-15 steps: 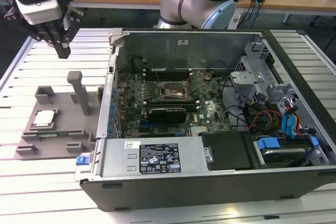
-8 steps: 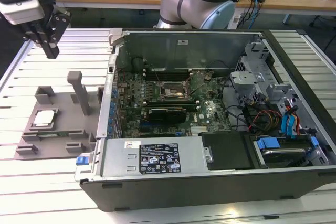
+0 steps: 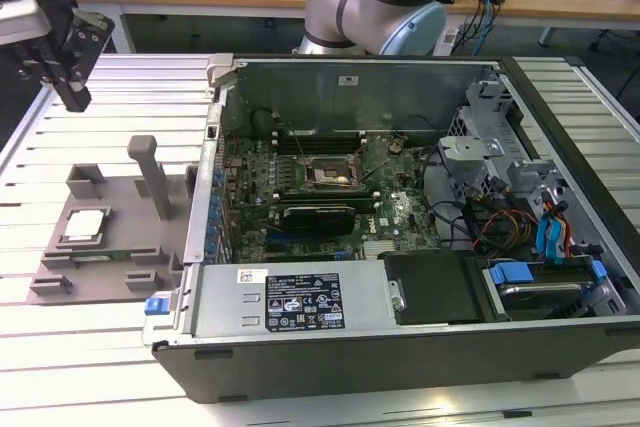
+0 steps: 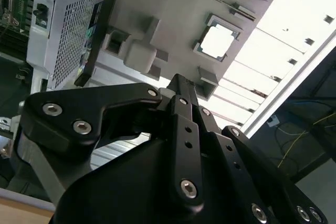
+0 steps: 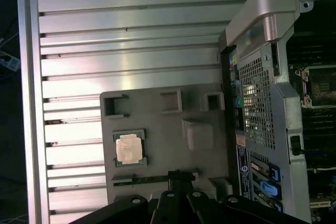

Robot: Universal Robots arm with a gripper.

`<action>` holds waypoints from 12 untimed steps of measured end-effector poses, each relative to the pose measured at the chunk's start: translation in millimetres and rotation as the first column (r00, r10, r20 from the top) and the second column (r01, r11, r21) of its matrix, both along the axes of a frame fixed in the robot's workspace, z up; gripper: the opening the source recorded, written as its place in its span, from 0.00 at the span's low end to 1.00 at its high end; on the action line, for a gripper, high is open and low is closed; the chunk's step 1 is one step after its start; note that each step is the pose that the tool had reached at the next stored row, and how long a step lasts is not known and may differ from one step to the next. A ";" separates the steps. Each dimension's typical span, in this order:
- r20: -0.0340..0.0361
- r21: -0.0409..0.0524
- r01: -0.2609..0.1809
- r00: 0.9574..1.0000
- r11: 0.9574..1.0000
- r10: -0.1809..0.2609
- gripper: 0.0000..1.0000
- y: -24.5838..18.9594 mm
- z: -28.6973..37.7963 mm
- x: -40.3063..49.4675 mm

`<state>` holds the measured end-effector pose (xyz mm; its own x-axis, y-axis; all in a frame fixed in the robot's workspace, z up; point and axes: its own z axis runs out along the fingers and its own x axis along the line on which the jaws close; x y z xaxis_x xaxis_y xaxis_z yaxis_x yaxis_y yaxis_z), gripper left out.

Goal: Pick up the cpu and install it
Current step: 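Reach for the cpu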

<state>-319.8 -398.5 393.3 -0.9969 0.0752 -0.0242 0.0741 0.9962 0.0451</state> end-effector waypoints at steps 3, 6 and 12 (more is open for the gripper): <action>0.000 0.000 0.000 1.000 1.000 0.000 0.11 0.1 -0.2 -14.8; 0.000 0.000 0.000 1.000 1.000 0.000 0.11 0.1 -0.5 -24.8; 0.000 0.000 0.000 1.000 1.000 0.000 0.11 0.1 -0.6 -42.5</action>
